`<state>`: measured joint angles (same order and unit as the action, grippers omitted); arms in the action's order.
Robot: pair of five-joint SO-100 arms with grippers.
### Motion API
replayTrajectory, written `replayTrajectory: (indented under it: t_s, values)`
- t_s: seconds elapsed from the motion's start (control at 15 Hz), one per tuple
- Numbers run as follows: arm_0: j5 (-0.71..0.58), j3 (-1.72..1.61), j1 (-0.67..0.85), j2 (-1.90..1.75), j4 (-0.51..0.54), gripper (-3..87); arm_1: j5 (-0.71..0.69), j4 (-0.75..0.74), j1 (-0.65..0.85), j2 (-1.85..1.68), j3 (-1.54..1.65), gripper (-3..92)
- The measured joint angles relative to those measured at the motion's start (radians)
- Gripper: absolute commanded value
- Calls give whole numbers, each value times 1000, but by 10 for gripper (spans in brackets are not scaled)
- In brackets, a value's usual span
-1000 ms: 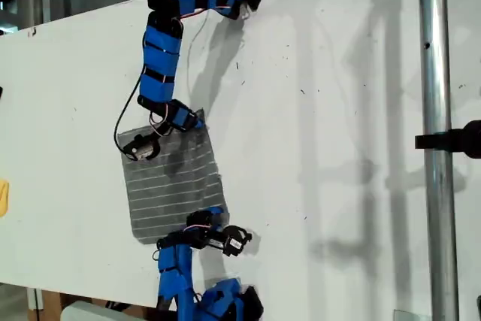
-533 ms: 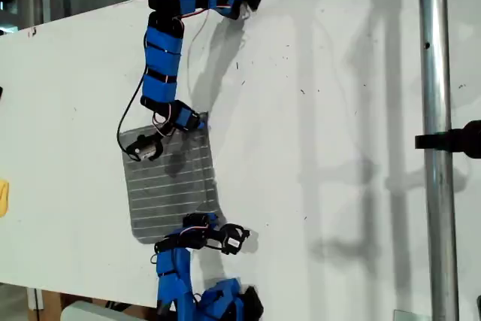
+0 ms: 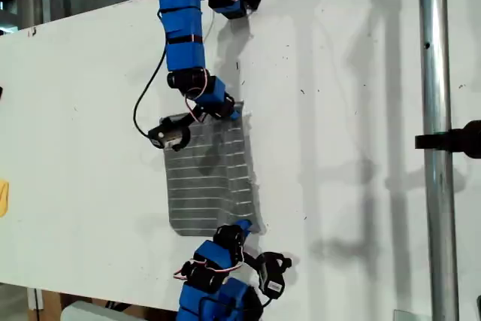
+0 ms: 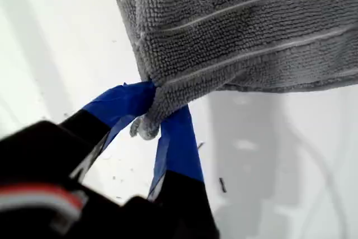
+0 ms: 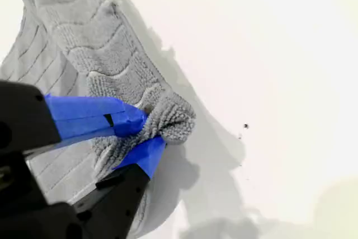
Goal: Grasp corners of a towel and fold twice.
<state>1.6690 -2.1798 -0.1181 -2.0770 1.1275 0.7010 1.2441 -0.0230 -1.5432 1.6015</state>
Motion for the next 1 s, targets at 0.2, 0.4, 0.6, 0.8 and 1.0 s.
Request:
replayTrajectory:
  t_s: [0.2, 0.4, 0.6, 0.8, 1.0]
  values:
    - [63, 37, -81, 37, 8, -29, 71, 17, -107, 0, -32, -3]
    - [-149, 80, 153, 5, 130, -29, -3, 58, 107, 0, -49, -3]
    - [-482, 137, 538, 28, 146, -29, -163, 20, 394, 0, -64, -3]
    - [-715, 290, 776, 127, 150, -28, -301, -44, 591, 0, -132, -3]
    - [-712, 287, 795, 130, 141, -27, -313, -57, 581, 8, -120, -3]
